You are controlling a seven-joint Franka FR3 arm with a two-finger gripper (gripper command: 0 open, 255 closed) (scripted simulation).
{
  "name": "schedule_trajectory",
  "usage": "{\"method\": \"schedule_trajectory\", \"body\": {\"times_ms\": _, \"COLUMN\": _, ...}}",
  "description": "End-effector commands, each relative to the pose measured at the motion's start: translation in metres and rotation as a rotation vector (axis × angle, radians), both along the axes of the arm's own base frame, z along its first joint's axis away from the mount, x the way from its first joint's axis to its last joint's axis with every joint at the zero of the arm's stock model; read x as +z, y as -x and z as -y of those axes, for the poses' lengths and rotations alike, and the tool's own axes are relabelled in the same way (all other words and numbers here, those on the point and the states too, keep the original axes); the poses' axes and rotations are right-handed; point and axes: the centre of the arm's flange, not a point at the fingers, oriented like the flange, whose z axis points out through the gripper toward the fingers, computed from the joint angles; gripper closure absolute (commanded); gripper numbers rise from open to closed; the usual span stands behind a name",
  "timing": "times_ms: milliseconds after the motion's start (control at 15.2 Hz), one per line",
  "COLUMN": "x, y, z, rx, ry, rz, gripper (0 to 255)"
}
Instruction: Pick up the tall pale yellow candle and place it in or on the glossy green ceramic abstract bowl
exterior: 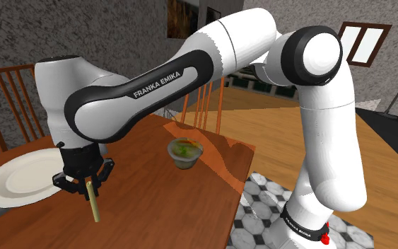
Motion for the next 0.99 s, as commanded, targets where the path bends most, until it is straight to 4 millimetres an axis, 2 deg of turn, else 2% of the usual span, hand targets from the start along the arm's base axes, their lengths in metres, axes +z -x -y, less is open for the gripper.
{"method": "schedule_trajectory", "body": {"times_ms": 0, "x": 0.0, "y": 0.0, "z": 0.0, "rx": 0.0, "ry": 0.0, "rz": 0.0, "gripper": 255}}
{"method": "schedule_trajectory", "body": {"times_ms": 264, "x": 0.0, "y": 0.0, "z": 0.0, "rx": 0.0, "ry": 0.0, "rz": 0.0, "gripper": 255}}
{"method": "schedule_trajectory", "body": {"times_ms": 924, "x": 0.053, "y": 0.0, "z": 0.0, "rx": 0.0, "ry": 0.0, "rz": 0.0, "gripper": 255}}
